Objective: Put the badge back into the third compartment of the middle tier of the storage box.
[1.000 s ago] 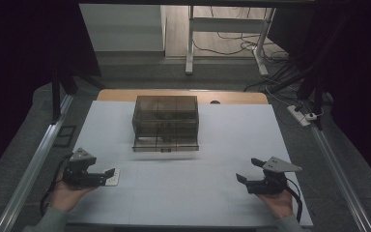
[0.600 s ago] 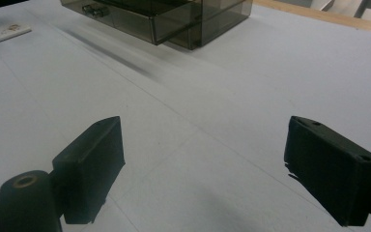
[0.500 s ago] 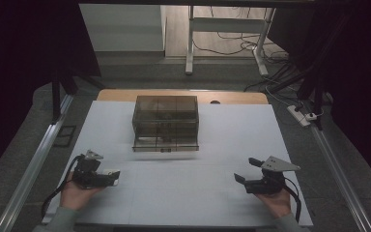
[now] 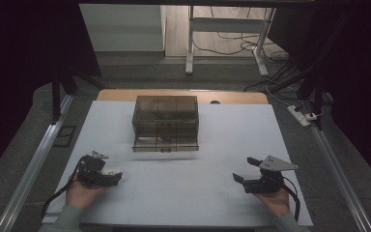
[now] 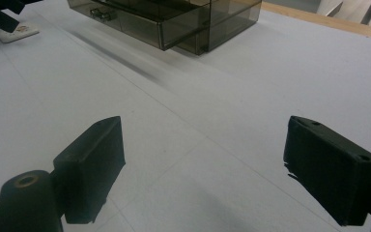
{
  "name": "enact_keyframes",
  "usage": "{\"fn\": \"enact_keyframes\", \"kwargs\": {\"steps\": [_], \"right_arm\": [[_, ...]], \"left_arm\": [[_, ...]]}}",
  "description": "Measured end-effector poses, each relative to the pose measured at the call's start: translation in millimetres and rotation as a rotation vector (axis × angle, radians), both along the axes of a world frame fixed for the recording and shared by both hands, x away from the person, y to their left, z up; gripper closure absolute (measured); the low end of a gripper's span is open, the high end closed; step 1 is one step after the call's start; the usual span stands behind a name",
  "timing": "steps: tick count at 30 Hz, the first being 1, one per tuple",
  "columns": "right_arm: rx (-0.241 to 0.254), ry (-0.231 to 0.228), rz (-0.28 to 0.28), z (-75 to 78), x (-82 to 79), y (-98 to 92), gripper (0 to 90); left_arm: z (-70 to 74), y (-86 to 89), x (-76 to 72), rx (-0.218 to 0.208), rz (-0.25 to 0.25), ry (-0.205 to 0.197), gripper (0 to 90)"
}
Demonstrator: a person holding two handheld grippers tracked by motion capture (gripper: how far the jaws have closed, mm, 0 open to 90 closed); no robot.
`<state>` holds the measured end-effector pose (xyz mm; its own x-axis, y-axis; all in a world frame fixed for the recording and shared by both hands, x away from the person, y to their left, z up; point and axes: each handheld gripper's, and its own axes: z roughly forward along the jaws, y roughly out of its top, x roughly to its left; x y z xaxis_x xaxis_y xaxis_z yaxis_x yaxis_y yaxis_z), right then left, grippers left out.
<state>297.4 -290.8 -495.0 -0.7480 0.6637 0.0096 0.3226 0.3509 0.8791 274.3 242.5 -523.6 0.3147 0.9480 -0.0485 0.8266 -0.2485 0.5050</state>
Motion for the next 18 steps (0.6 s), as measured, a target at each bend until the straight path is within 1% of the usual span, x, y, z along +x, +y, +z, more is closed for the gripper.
{"fn": "enact_keyframes", "kwargs": {"steps": [4,7,9,12,15,16,18], "right_arm": [[-0.004,0.001,-0.002,-0.6,-0.5,-0.4,13.8],[-0.003,0.001,-0.010,-0.8,-1.1,-1.1,13.8],[-0.015,0.004,-0.014,-0.6,-1.9,-1.7,13.9],[-0.005,0.002,-0.013,-1.0,-2.4,-2.2,13.9],[-0.006,0.002,-0.018,-0.5,-3.3,-3.6,13.9],[-0.014,0.002,-0.022,0.0,-3.7,-4.3,13.9],[-0.008,-0.001,-0.023,-0.1,-3.9,-5.5,13.9]], "left_arm": [[-3.7,0.1,2.3,0.004,-0.002,0.017,7.9],[-6.9,1.1,3.7,0.013,0.005,0.027,7.9],[-8.7,1.7,4.1,0.018,0.004,0.035,7.9],[-11.4,1.5,4.3,0.016,0.004,0.046,8.0],[-10.7,2.5,3.9,0.012,0.014,0.048,9.3],[-10.6,2.9,3.6,0.010,0.016,0.046,10.3],[-10.1,3.6,3.0,0.011,0.020,0.044,12.7]]}}
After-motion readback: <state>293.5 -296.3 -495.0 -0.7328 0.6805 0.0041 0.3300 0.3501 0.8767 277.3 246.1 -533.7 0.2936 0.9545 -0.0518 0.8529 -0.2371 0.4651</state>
